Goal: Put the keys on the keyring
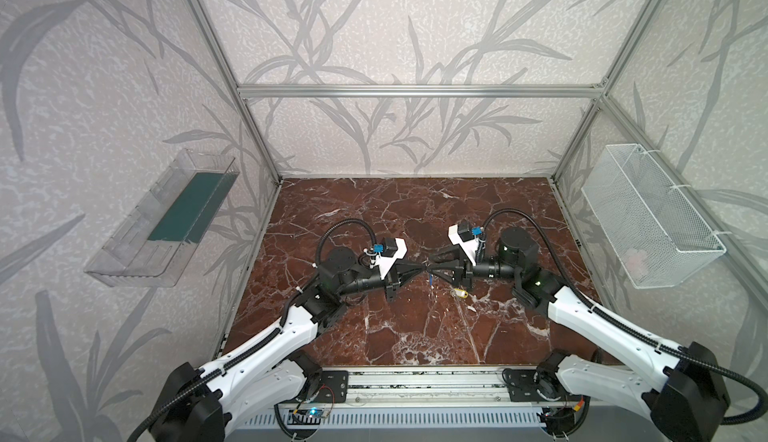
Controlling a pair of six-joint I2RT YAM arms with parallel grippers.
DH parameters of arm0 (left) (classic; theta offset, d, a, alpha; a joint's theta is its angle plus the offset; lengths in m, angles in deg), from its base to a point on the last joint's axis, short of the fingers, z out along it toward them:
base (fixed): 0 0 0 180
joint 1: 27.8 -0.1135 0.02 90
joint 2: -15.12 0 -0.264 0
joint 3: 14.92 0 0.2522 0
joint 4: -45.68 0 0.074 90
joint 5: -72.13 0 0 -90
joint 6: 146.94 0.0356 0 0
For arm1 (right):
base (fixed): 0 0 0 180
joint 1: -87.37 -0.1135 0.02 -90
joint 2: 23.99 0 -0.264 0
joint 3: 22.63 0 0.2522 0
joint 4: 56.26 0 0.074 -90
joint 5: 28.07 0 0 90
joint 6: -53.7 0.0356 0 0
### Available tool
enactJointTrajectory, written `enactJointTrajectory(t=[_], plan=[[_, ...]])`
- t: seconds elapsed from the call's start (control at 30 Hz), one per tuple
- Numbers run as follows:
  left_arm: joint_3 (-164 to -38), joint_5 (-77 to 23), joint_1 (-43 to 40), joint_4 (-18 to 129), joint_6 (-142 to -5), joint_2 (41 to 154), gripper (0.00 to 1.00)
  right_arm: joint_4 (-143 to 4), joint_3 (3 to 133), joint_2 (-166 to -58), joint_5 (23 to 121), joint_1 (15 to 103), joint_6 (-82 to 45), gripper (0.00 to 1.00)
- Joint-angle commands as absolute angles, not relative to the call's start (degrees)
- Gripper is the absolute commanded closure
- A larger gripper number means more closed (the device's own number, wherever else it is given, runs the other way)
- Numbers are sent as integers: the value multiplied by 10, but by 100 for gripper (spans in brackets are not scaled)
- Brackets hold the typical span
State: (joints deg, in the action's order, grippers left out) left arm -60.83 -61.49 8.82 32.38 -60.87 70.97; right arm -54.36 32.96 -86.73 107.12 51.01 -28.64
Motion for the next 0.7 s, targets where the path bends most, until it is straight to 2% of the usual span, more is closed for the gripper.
enactJointTrajectory(t=[0.0,0.4,0.5,0.67], plan=[[-606,-629,84,272,-622,713,100,-512,322,-870,1087,512,-275,67],[-610,-640,84,262,-637,731,100,-480,318,-872,1091,511,-254,90],[-611,-642,84,262,-638,738,100,-479,318,-872,1091,512,-253,99],[-611,-626,84,276,-636,738,100,-491,319,-867,1082,511,-262,100]])
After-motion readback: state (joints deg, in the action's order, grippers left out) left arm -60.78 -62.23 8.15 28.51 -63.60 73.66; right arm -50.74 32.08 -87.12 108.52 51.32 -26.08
